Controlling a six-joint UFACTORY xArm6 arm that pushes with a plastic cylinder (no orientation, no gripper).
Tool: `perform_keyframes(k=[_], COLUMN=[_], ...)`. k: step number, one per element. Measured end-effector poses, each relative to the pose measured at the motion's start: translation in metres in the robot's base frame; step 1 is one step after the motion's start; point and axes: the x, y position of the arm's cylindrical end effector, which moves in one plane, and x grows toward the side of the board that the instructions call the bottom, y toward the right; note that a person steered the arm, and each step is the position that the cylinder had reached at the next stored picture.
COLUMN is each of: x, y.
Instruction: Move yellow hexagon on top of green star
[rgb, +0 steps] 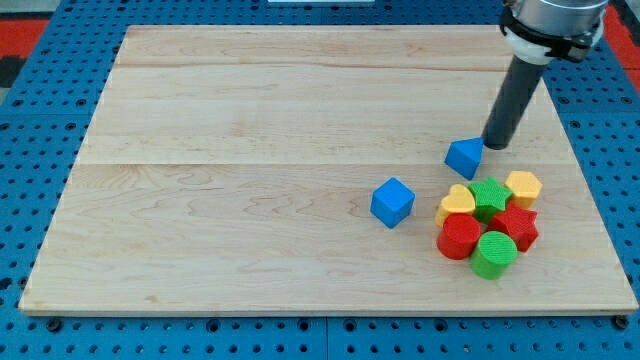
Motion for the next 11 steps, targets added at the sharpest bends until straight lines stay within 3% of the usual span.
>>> perform_keyframes(k=[1, 2, 4, 6, 7, 8, 9, 11], x=[0.013, 0.038, 0.043, 0.014, 0.068, 0.095, 0.092, 0.040], y=[-0.061, -0.067, -0.057, 0.072, 0.121, 0.093, 0.031, 0.034])
